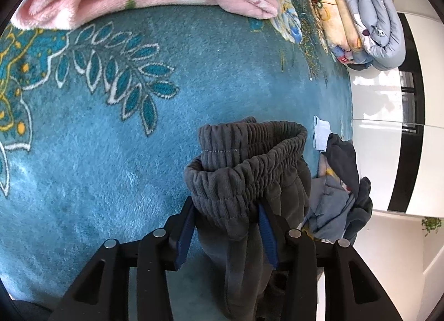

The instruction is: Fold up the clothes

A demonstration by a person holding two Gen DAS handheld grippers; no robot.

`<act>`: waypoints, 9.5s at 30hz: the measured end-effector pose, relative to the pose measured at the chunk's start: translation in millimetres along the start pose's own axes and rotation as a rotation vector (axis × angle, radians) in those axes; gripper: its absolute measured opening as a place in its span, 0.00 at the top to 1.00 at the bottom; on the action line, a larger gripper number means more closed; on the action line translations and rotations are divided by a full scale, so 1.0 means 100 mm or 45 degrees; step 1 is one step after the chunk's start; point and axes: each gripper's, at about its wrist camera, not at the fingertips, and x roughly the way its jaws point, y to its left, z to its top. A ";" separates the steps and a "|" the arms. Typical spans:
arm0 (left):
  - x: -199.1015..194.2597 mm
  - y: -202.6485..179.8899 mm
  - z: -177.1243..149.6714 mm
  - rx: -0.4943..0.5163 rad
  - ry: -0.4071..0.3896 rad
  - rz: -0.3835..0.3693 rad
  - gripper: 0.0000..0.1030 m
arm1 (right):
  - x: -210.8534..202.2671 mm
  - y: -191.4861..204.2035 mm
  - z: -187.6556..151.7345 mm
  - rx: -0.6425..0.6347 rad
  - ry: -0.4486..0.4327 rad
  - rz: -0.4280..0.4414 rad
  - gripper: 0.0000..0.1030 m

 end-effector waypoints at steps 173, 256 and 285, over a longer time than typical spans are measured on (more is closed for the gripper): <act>0.25 -1.90 -2.55 1.397 0.260 0.003 0.32 | -0.23 -2.08 -0.20 0.609 -0.195 0.609 0.62; -1.11 -1.06 -0.82 0.685 -0.301 -0.361 0.24 | -0.36 -0.75 1.33 0.381 -0.124 1.043 0.28; -1.82 -0.11 0.73 0.551 -0.879 -0.058 0.23 | 0.71 3.01 3.61 -0.438 0.179 1.379 0.27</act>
